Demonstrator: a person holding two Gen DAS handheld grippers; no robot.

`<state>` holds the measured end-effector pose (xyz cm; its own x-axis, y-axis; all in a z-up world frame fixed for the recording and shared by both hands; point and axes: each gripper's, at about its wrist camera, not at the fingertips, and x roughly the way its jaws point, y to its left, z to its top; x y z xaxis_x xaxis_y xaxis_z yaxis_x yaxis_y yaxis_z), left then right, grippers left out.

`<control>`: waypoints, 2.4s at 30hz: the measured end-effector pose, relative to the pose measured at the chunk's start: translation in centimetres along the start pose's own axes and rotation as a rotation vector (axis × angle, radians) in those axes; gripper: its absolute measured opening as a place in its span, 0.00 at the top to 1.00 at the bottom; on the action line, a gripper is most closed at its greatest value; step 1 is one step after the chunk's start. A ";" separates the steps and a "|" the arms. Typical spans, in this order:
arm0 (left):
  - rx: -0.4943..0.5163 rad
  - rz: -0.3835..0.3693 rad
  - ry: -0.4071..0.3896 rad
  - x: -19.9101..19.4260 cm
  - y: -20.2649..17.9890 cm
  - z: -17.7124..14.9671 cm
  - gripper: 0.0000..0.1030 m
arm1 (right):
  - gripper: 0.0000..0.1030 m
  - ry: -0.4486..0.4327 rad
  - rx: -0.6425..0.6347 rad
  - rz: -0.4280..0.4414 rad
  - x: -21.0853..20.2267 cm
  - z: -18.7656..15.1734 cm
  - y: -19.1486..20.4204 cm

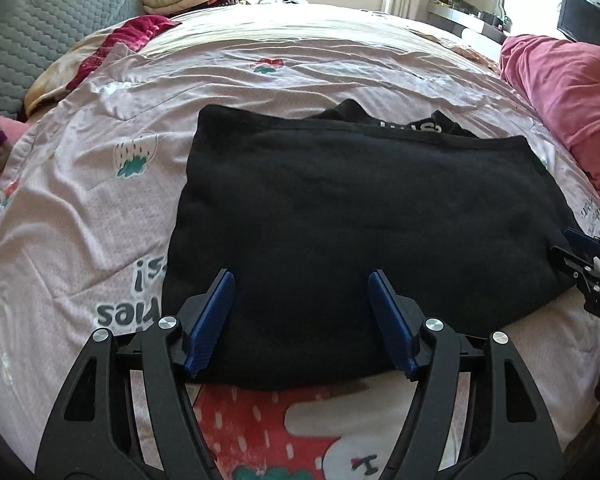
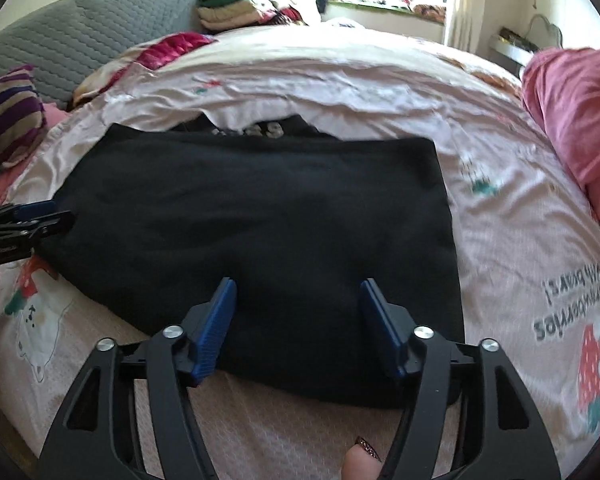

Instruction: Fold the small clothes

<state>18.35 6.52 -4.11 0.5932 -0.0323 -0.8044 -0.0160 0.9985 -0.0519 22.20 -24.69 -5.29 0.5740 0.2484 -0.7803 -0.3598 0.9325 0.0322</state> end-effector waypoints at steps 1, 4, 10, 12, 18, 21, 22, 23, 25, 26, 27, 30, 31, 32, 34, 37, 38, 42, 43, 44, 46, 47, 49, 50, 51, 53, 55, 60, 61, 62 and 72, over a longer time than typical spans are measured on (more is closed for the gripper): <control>-0.006 -0.003 0.004 0.0 0.1 -0.2 0.40 | 0.36 0.004 0.025 0.011 0.1 -0.3 -0.3; -0.014 -0.013 0.010 0.0 0.4 -1.0 0.39 | 0.36 0.006 0.048 0.020 0.0 -0.7 -0.7; -0.014 -0.017 0.010 -0.2 0.3 -1.3 0.39 | 0.36 0.006 0.055 0.009 -0.2 -1.5 -0.7; -0.016 -0.023 0.011 -0.5 0.4 -1.3 0.39 | 0.36 0.005 0.055 0.007 -0.3 -1.7 -0.7; -0.032 -0.048 0.013 -1.4 0.9 -1.4 0.39 | 0.34 0.000 0.068 -0.004 -0.7 -2.1 -0.7; -0.029 -0.053 0.016 -1.6 1.0 -1.4 0.39 | 0.32 -0.001 0.073 -0.010 -0.8 -2.2 -0.6; -0.027 -0.053 0.017 -1.7 1.0 -1.4 0.39 | 0.31 -0.001 0.074 -0.010 -0.8 -2.2 -0.6; -0.026 -0.054 0.018 -1.7 1.0 -1.4 0.39 | 0.31 -0.002 0.076 -0.009 -0.9 -2.3 -0.6; -0.025 -0.054 0.021 -1.8 1.0 -1.4 0.39 | 0.30 -0.002 0.079 -0.010 -0.9 -2.4 -0.7; -0.025 -0.054 0.022 -1.8 1.1 -1.4 0.39 | 0.30 -0.001 0.078 -0.011 -0.9 -2.4 -0.6; -0.023 -0.052 0.025 -1.8 1.1 -1.4 0.39 | 0.30 -0.001 0.078 -0.012 -0.9 -2.4 -0.6; -0.019 -0.049 0.028 -1.9 1.0 -1.4 0.39 | 0.28 -0.001 0.080 -0.011 -1.1 -2.5 -0.6; -0.018 -0.049 0.028 -2.0 1.0 -1.4 0.39 | 0.28 -0.003 0.080 -0.011 -1.2 -2.5 -0.5; -0.018 -0.048 0.027 -2.1 1.1 -1.4 0.39 | 0.28 -0.007 0.081 -0.011 -1.3 -2.6 -0.5; -0.021 -0.049 0.025 -2.3 1.2 -1.3 0.35 | 0.26 -0.011 0.086 -0.007 -1.5 -2.6 -0.5; -0.028 -0.032 0.020 -2.7 1.6 -1.2 0.31 | 0.23 -0.026 0.091 0.000 -2.0 -2.5 -0.2; -0.031 -0.033 0.018 -2.7 1.8 -1.1 0.31 | 0.23 -0.034 0.089 0.005 -2.2 -2.5 0.0; -0.057 -0.027 0.012 -3.1 2.8 -0.9 0.30 | 0.21 -0.047 0.069 0.025 -2.7 -2.3 0.9; -0.063 -0.026 0.010 -3.2 3.0 -0.8 0.29 | 0.20 -0.054 0.057 0.028 -2.9 -2.2 1.3; -0.069 -0.023 0.009 -3.3 3.2 -0.8 0.28 | 0.16 -0.061 0.045 0.028 -3.0 -2.2 1.7; -0.079 -0.012 0.004 -3.4 3.7 -0.7 0.24 | 0.15 -0.074 0.021 0.028 -3.3 -2.2 2.5; -0.083 -0.006 0.003 -3.5 3.9 -0.6 0.24 | 0.14 -0.079 0.011 0.028 -3.3 -2.1 2.9; -0.094 -0.001 0.002 -3.6 4.3 -0.5 0.19 | 0.11 -0.088 -0.010 0.039 -3.5 -2.0 3.7; -0.098 0.003 0.002 -3.6 4.5 -0.5 0.18 | 0.09 -0.093 -0.020 0.043 -3.6 -1.9 4.1; -0.103 0.010 0.001 -3.6 4.7 -0.5 0.16 | 0.08 -0.102 -0.032 0.049 -3.7 -1.9 4.7; -0.110 0.019 0.000 -3.6 5.0 -0.4 0.12 | 0.08 -0.106 -0.053 0.057 -3.7 -1.7 5.6; -0.117 0.034 -0.001 -3.6 5.3 -0.4 0.10 | 0.08 -0.110 -0.072 0.065 -3.7 -1.6 6.6; -0.136 0.057 -0.001 -3.6 6.3 -0.2 0.09 | 0.08 -0.108 -0.130 0.082 -3.2 -1.1 8.9; -0.141 0.058 -0.002 -3.6 6.5 -0.2 0.09 | 0.08 -0.107 -0.145 0.087 -3.1 -0.9 9.5; -0.146 0.062 -0.003 -3.6 6.7 -0.1 0.09 | 0.08 -0.105 -0.158 0.091 -2.9 -0.8 9.9; -0.224 0.106 -0.003 -2.8 9.4 0.2 0.09 | 0.07 -0.097 -0.310 0.126 -1.2 -0.2 16.2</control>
<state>16.66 16.02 -2.23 0.5811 0.0721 -0.8106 -0.2559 0.9617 -0.0979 15.54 -9.93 -3.93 0.5723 0.3942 -0.7191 -0.6302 0.7725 -0.0780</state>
